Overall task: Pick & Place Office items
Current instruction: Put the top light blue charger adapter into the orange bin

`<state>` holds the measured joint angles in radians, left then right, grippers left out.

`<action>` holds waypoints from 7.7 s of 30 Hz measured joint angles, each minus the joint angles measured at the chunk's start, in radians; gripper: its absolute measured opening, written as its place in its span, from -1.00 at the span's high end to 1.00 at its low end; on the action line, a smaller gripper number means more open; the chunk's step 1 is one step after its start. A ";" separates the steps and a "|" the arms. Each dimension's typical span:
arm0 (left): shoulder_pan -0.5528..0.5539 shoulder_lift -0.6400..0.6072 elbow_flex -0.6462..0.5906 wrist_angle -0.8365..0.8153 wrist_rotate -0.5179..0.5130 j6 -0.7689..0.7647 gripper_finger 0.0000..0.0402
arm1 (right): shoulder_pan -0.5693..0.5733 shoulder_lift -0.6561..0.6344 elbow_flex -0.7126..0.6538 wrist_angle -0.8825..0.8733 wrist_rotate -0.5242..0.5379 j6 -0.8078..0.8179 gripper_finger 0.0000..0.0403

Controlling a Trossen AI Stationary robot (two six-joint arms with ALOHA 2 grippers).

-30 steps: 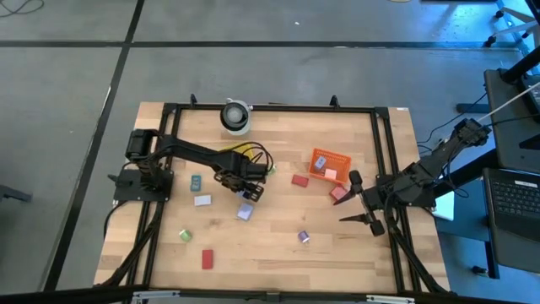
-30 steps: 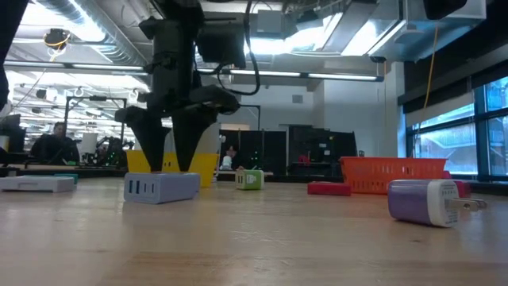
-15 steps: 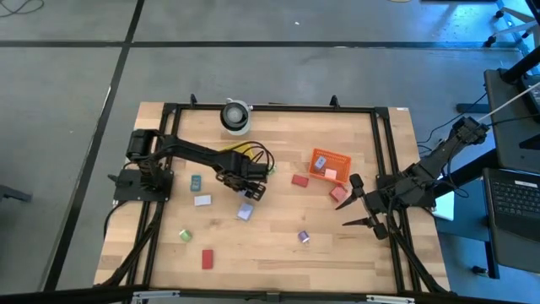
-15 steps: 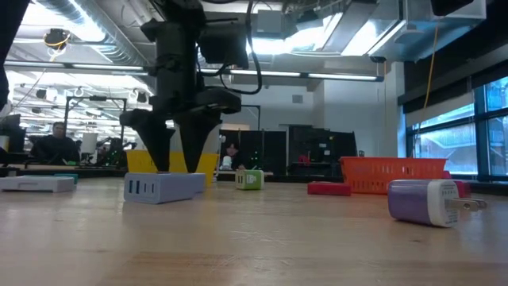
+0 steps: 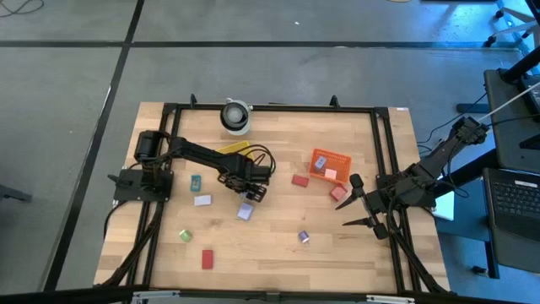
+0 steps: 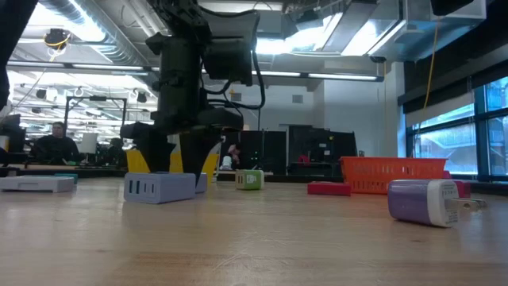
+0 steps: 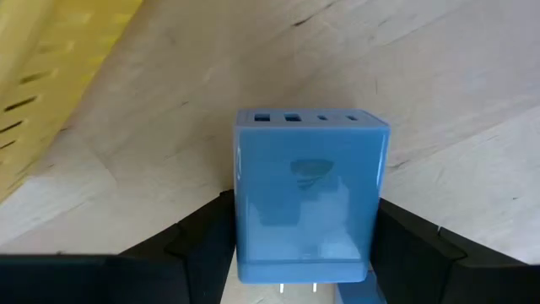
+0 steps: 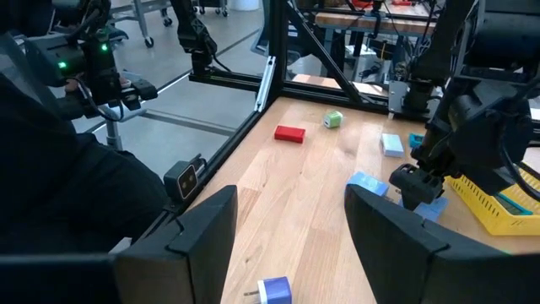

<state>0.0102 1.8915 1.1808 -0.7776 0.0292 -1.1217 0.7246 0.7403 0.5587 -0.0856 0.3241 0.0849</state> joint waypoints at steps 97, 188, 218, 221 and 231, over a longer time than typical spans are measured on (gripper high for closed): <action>-0.064 0.002 0.286 0.655 0.879 0.496 -0.06 | -0.268 0.660 0.150 0.614 -0.277 -0.235 0.11; 0.141 -0.919 -0.541 0.831 -0.139 0.792 -0.16 | -0.650 0.028 0.148 -0.378 -0.069 0.148 0.38; 0.170 -0.918 -0.604 1.103 0.045 0.674 -0.16 | -0.837 0.181 0.148 -0.836 -0.138 0.563 0.38; 0.193 -0.911 -0.604 1.099 0.040 0.570 -0.17 | -0.859 0.231 0.148 -0.836 -0.149 0.551 0.38; 0.222 -0.911 -0.604 1.103 0.068 0.472 -0.17 | -0.904 0.343 0.148 -0.812 -0.184 0.487 0.38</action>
<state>0.2317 0.9806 0.5766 0.3259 0.0975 -0.6500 -0.1794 1.0829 0.7071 -0.8973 0.1404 0.5722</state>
